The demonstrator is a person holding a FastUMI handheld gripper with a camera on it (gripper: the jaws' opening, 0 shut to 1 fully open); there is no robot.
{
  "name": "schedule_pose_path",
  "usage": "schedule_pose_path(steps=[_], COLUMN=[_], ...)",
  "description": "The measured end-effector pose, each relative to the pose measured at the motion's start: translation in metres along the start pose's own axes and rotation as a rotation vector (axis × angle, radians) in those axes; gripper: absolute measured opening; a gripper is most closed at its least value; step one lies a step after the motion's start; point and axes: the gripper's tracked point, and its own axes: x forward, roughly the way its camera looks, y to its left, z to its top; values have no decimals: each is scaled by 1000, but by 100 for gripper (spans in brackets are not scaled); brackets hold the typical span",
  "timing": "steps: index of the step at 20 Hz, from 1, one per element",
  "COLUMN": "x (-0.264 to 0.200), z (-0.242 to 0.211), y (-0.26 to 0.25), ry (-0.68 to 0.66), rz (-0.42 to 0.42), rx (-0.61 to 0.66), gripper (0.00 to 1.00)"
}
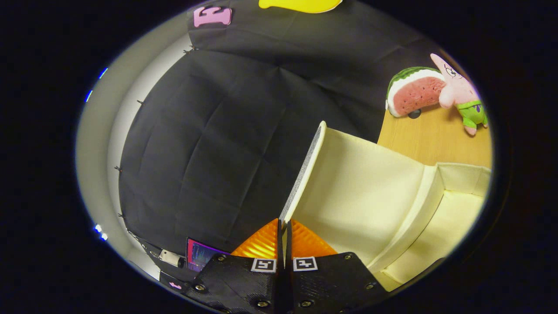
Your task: Open the storage box then place both shoes into the box .Put the left shoe in first, then the right shoe, with the right side of both shoes facing outward in a uniform manner.
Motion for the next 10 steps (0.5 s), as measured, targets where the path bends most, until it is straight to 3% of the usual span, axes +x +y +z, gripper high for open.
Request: schedule_pose_path(steps=[4,10], x=[48,76], z=[-17,-34], y=[-25,-59], ry=[31,27], rz=[-68,-141], rx=[10,26], gripper=[0,0])
